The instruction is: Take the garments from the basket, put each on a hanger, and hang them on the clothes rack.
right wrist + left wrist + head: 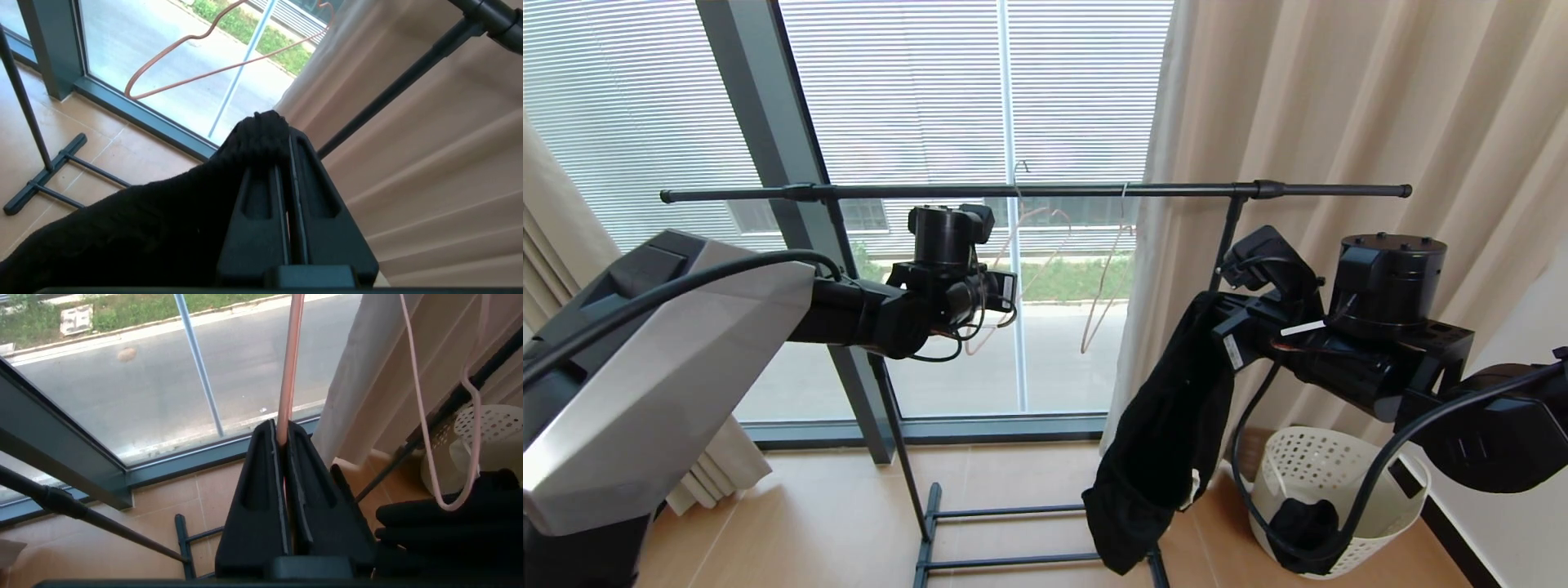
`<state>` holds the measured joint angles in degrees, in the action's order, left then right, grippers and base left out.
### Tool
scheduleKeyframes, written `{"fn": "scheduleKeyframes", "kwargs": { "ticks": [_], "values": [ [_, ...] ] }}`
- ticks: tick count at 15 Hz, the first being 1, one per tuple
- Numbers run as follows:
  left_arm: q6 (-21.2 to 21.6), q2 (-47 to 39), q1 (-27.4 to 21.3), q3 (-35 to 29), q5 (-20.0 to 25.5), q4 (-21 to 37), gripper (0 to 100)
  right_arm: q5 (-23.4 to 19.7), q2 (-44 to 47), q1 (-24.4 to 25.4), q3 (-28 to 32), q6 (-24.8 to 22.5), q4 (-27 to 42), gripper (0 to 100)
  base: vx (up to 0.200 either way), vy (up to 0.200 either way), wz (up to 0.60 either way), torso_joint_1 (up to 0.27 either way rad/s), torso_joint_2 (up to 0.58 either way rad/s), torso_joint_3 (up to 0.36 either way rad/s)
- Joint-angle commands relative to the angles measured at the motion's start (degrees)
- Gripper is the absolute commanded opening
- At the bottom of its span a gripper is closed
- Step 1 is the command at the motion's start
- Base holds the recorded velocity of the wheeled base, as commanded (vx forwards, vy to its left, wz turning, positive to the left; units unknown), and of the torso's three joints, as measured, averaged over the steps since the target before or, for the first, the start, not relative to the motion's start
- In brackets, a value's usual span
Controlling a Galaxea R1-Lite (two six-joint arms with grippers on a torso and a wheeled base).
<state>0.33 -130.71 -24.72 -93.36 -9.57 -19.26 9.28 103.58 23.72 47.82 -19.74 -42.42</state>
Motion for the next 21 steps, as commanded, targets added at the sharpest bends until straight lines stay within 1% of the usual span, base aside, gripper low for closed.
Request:
{"fn": "scheduleKeyframes", "kwargs": {
  "ticks": [1,3,5,6,7,8,9,10,11,12,14,16,17,18,19,21],
  "values": [
    [-0.07,3.09,-0.85,2.92,-0.01,-0.78,0,0.04,0.04,0.01,-0.19,-0.04,-0.03,0,0.0,0.0,0.0,0.0,0.0,0.0],
    [-0.15,3.79,-0.85,4.85,-0.01,-2.1,0,0.04,-0.14,0.01,-0.27,-0.04,-0.03,0,0.0,0.0,0.0,0.0,0.0,0.0],
    [-0.86,9.07,-1.47,15.22,0.17,-7.11,0,0.04,-0.22,0.01,-0.71,-0.04,-0.38,0,0.0,0.0,0.0,0.0,0.0,0.0],
    [-0.77,10.03,-1.64,17.51,0.17,-8.6,0,0.04,-0.14,0.01,-0.71,-0.04,-0.73,0,0.0,0.0,0.0,0.0,0.0,0.0],
    [-0.68,12.67,-1.82,23.83,0.17,-13.08,0,0.04,0.22,0.01,-0.71,-0.3,-2.05,0,0.0,0.0,0.0,0.0,0.0,0.0],
    [-0.59,16.19,-2.0,32.45,0.17,-17.92,0,0.13,0.39,0.01,-0.8,-0.57,-2.66,0,0.0,0.0,0.0,0.0,0.0,0.0],
    [-0.59,17.77,-2.26,36.05,0.25,-19.85,0,0.13,0.39,0.01,-0.8,-0.57,-2.75,0,0.0,0.0,0.0,0.0,0.0,0.0],
    [-0.68,20.4,-2.35,41.85,0.25,-23.37,0,0.13,0.22,-0.17,-0.8,-0.57,-2.75,0,0.0,0.0,0.0,0.0,0.0,0.0],
    [-0.68,22.25,-2.44,47.3,0.25,-26.97,0,0.22,0.22,-0.61,-0.8,-0.57,-2.75,0,0.0,0.0,0.0,0.0,0.0,0.0],
    [-0.68,24.27,-2.88,54.33,0.34,-32.24,0,0.3,0.22,-0.87,-0.89,-0.57,-2.75,0,0.0,0.0,0.0,0.0,0.0,0.0],
    [-0.68,26.12,-2.88,60.31,0.52,-38.57,0,0.3,0.04,-1.14,-1.42,-0.65,-2.93,0,0.0,0.0,0.0,0.0,0.0,0.0],
    [-0.77,28.4,-2.61,68.39,2.8,-45.95,0,0.39,-0.05,-1.66,-1.51,-0.65,-2.93,0,0.0,0.0,0.0,0.0,0.0,0.0],
    [-0.86,28.58,-2.61,71.21,3.94,-49.29,0,0.48,0.04,-1.66,-1.77,-0.57,-2.93,0,0.0,0.0,0.0,0.0,0.0,0.0],
    [-0.86,28.14,-2.7,72.35,4.91,-52.11,0,0.48,0.13,-1.66,-2.03,-0.57,-2.93,0,0.0,0.0,0.0,0.0,0.0,0.0],
    [-0.59,27.61,-2.7,72.96,5.35,-53.42,0,0.48,-0.05,-1.66,-2.3,-0.65,-3.02,0,0.0,0.0,0.0,0.0,0.0,0.0],
    [-0.77,27.7,-2.88,73.58,5.53,-53.69,0,0.57,-0.05,-1.66,-2.47,-0.65,-3.02,0,0.0,0.0,0.0,0.0,0.0,0.0]
  ]
}}
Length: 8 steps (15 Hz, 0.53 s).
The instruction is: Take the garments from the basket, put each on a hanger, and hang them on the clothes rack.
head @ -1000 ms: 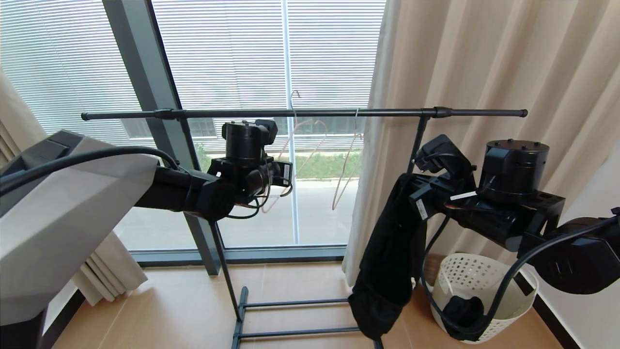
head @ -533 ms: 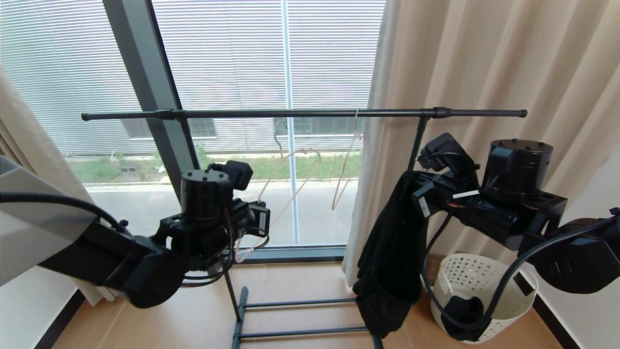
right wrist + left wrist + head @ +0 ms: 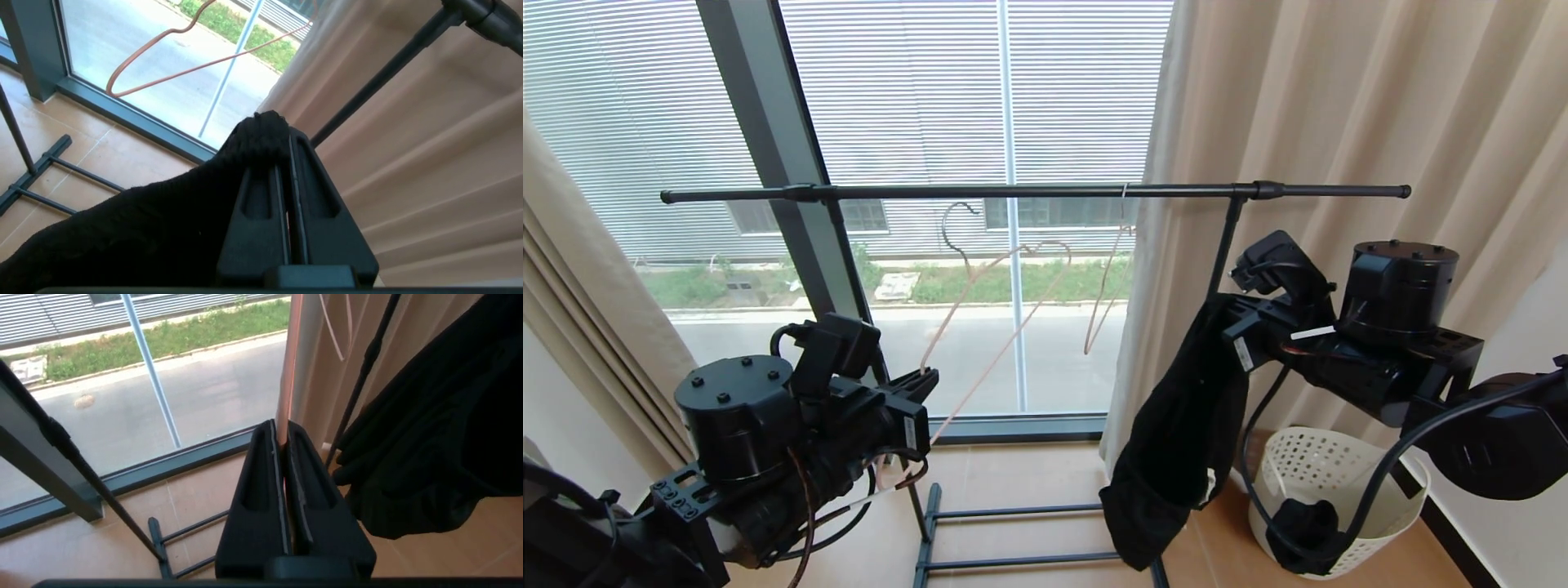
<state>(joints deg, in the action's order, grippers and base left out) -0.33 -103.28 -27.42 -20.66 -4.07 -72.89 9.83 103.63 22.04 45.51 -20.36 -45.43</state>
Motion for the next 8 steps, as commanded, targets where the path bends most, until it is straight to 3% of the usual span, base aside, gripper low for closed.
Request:
{"fn": "scheduleKeyframes", "kwargs": {
  "ticks": [1,4,8],
  "values": [
    [-0.11,0.27,-0.36,1.06,0.03,-0.06,0,0.02,-0.1,0.02,-0.16,-0.03,-0.53,0,0.0,0.0,0.0,0.0,0.0,0.0],
    [-0.11,0.27,-0.8,1.68,0.56,-0.5,0,0.28,-0.18,-0.51,-0.68,-0.3,-1.68,0,0.0,0.0,0.0,0.0,0.0,0.0],
    [0.07,0.1,-0.88,4.14,4.6,-2.87,0,0.46,0.52,-1.21,0.2,-1.79,-1.68,0,0.0,0.0,0.0,0.0,0.0,0.0]
  ]
}}
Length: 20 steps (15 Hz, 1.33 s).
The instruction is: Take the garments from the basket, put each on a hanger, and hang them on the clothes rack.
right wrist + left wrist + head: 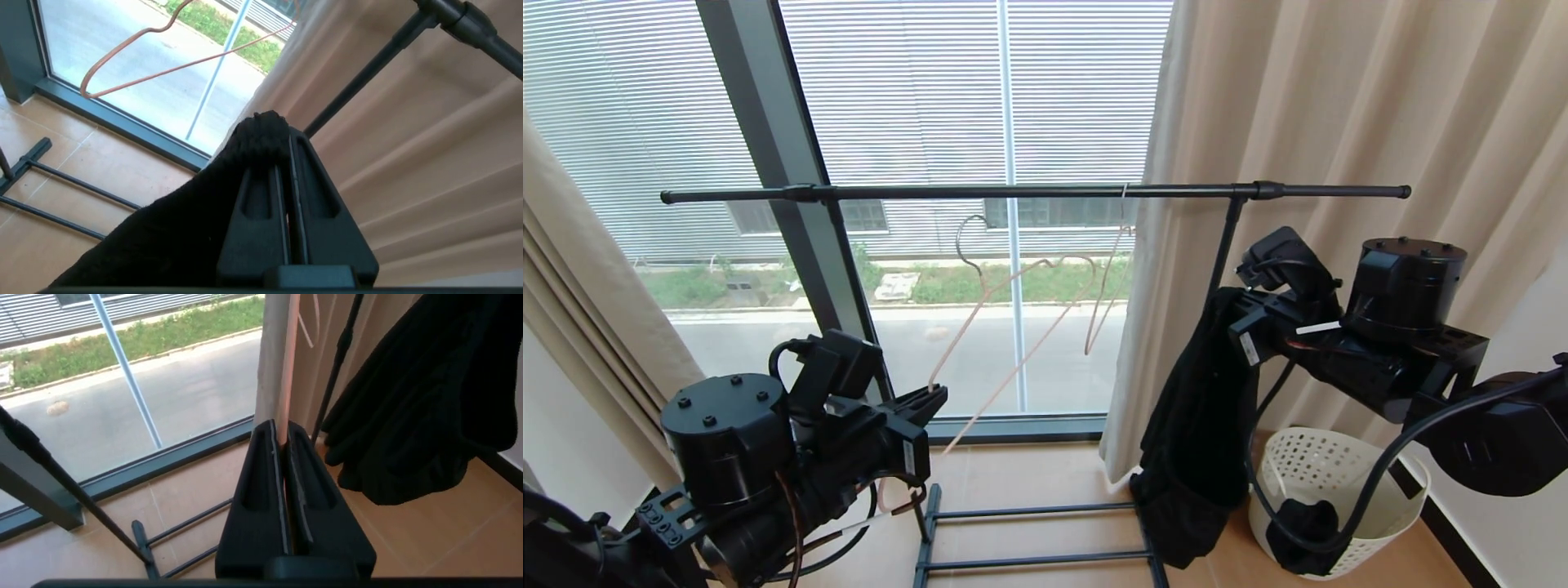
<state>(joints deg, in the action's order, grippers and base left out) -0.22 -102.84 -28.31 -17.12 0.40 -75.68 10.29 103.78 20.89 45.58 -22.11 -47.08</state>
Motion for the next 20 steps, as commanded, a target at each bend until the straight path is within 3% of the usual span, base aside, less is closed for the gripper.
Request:
{"fn": "scheduleKeyframes", "kwargs": {
  "ticks": [1,7,14,15,20],
  "values": [
    [0.04,-0.26,-0.7,1.38,0.56,-0.7,0,-0.01,0.37,-0.15,0.12,-0.03,-0.03,0,0.0,0.0,0.0,0.0,0.0,0.0],
    [1.54,-0.7,-2.89,6.92,4.43,-3.33,0,4.65,1.16,-0.94,2.06,-0.12,-0.12,0,0.0,0.0,0.0,0.0,0.0,0.0],
    [2.86,-3.6,-7.2,8.33,4.87,-7.29,0,11.42,6.26,-0.59,6.63,-0.03,-0.82,0,0.0,0.0,0.0,0.0,0.0,0.0],
    [2.94,-4.39,-8.34,9.29,4.78,-9.84,0,15.11,7.23,-0.06,7.15,-0.03,-0.91,0,0.0,0.0,0.0,0.0,0.0,0.0],
    [3.21,-4.47,-9.93,10.17,4.78,-11.86,0,17.48,9.25,1.17,9.0,-0.03,-2.49,0,0.0,0.0,0.0,0.0,0.0,0.0]
  ]
}}
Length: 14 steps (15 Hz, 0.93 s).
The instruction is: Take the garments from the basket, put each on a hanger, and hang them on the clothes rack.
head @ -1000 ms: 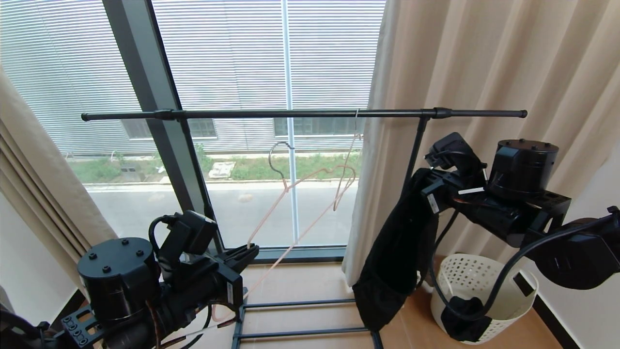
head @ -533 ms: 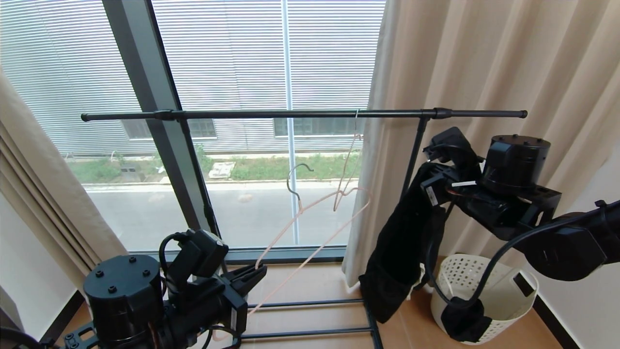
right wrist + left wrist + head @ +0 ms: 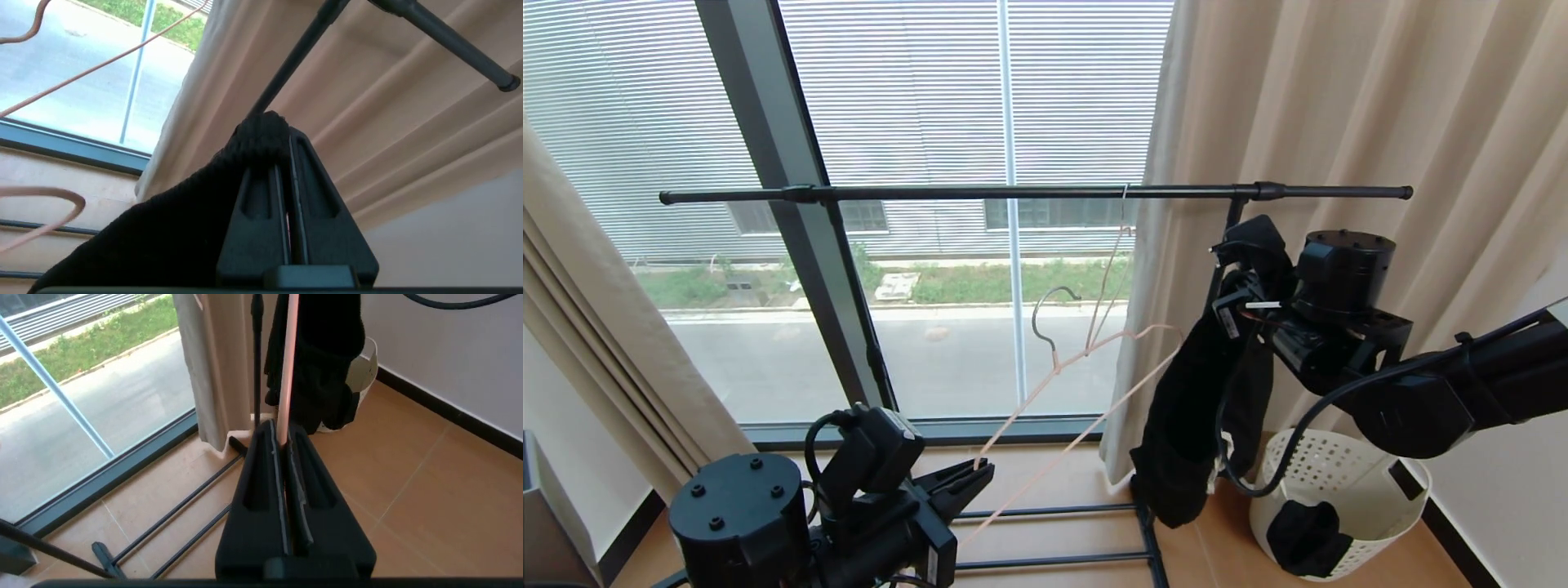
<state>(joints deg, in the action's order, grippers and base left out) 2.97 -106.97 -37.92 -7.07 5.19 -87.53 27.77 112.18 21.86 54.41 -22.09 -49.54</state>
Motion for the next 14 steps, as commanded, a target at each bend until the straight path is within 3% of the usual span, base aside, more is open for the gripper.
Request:
{"fn": "scheduleKeyframes", "kwargs": {
  "ticks": [1,14],
  "values": [
    [0.01,-0.25,-1.01,0.3,-0.1,-0.01,0,0.44,1.55,0.55,0.44,0.03,-0.12,0,0.0,0.0,0.0,0.0,0.0,0.0],
    [-0.16,0.19,-2.59,0.22,-0.27,-0.01,0,4.4,6.21,1.96,3.43,-0.06,-3.37,0,0.0,0.0,0.0,0.0,0.0,0.0]
  ]
}}
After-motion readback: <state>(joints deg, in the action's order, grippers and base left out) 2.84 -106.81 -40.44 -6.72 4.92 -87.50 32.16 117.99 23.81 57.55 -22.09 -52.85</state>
